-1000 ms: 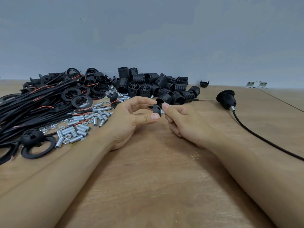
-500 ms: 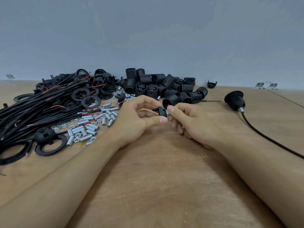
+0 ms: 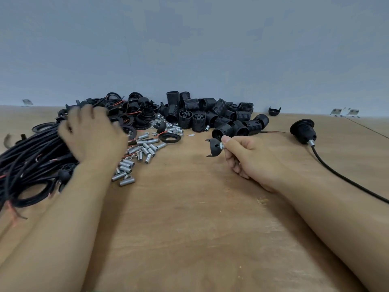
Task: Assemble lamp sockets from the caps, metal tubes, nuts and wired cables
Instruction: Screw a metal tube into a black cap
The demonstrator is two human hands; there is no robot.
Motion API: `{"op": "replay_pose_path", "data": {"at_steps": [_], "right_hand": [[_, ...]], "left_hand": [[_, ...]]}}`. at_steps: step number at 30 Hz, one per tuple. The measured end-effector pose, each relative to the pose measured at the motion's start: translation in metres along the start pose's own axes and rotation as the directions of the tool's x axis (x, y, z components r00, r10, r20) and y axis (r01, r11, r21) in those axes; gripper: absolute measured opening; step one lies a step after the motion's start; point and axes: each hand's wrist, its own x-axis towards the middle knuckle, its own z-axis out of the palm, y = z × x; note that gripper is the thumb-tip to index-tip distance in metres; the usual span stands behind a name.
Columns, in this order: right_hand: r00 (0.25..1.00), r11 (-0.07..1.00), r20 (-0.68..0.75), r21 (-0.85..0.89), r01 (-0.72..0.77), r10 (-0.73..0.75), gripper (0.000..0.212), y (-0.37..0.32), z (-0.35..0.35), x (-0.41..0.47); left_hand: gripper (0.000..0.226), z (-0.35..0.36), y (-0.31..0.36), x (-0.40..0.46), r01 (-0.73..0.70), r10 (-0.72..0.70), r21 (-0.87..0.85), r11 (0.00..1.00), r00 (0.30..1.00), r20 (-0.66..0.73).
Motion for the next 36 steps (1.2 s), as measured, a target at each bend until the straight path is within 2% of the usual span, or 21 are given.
{"op": "replay_pose_path", "data": {"at_steps": [2, 4, 10, 13, 15, 17, 19, 21, 22, 24, 26, 30, 32, 34, 36], "right_hand": [[1.000, 1.000, 0.006, -0.016, 0.002, -0.002, 0.043, 0.000, 0.000, 0.000], [1.000, 1.000, 0.012, -0.021, -0.004, 0.004, 0.043, -0.001, 0.000, 0.000], [1.000, 1.000, 0.023, -0.011, -0.012, 0.013, 0.041, 0.000, -0.002, -0.001], [1.000, 1.000, 0.019, 0.011, -0.007, 0.006, 0.039, 0.000, -0.003, 0.000], [1.000, 0.999, 0.001, 0.033, 0.010, -0.010, 0.035, 0.001, -0.005, 0.000], [0.999, 0.998, -0.005, 0.046, 0.035, -0.035, 0.029, 0.001, -0.007, 0.001], [0.999, 0.997, 0.003, 0.059, 0.050, -0.051, 0.024, 0.001, -0.008, 0.000], [0.998, 0.997, 0.016, 0.055, 0.058, -0.059, 0.023, 0.001, -0.009, 0.001], [0.998, 0.997, 0.024, 0.051, 0.064, -0.066, 0.022, 0.000, -0.009, 0.000], [0.996, 0.995, 0.036, 0.055, 0.079, -0.081, 0.017, -0.001, -0.009, -0.001], [0.995, 0.993, 0.041, 0.074, 0.087, -0.090, 0.012, -0.001, -0.010, -0.001], [0.993, 0.976, 0.075, 0.205, 0.071, -0.087, 0.007, -0.005, -0.010, -0.002], [0.992, 0.950, 0.104, 0.309, 0.038, -0.074, 0.015, -0.006, -0.010, -0.002], [0.988, 0.902, 0.142, 0.433, -0.001, -0.067, 0.015, -0.008, -0.010, -0.003], [0.980, 0.849, 0.186, 0.527, -0.041, -0.069, 0.011, -0.010, -0.011, -0.003]], "left_hand": [[0.049, -0.002, -0.018, 0.006, 0.211, -0.215, 0.053, 0.976, 0.972, 0.094], [0.049, -0.002, -0.026, 0.010, 0.310, -0.320, 0.089, 0.947, 0.932, 0.167], [0.028, -0.002, -0.026, 0.014, 0.350, -0.357, 0.073, 0.934, 0.921, 0.157], [0.033, -0.005, -0.022, 0.013, 0.334, -0.339, 0.059, 0.941, 0.931, 0.136], [0.033, -0.009, -0.010, 0.009, 0.223, -0.223, -0.041, 0.974, 0.975, -0.012], [0.029, -0.012, 0.012, -0.003, -0.015, -0.018, -0.165, 0.986, 0.980, -0.198], [0.027, -0.012, 0.040, -0.023, -0.312, 0.229, -0.239, 0.920, 0.920, -0.318], [0.023, -0.008, 0.062, -0.042, -0.553, 0.418, -0.307, 0.775, 0.812, -0.408], [0.020, -0.007, 0.068, -0.048, -0.628, 0.471, -0.360, 0.690, 0.767, -0.435], [0.019, -0.005, 0.074, -0.055, -0.714, 0.552, -0.469, 0.520, 0.699, -0.454], [0.021, -0.003, 0.075, -0.058, -0.748, 0.614, -0.519, 0.413, 0.650, -0.448], [0.014, -0.003, 0.080, -0.066, -0.774, 0.681, -0.554, 0.306, 0.585, -0.441], [0.013, -0.005, 0.083, -0.071, -0.811, 0.740, -0.530, 0.246, 0.511, -0.438], [0.012, -0.005, 0.086, -0.078, -0.849, 0.788, -0.477, 0.226, 0.447, -0.423], [0.014, -0.007, 0.088, -0.082, -0.852, 0.801, -0.465, 0.242, 0.446, -0.399]]}}
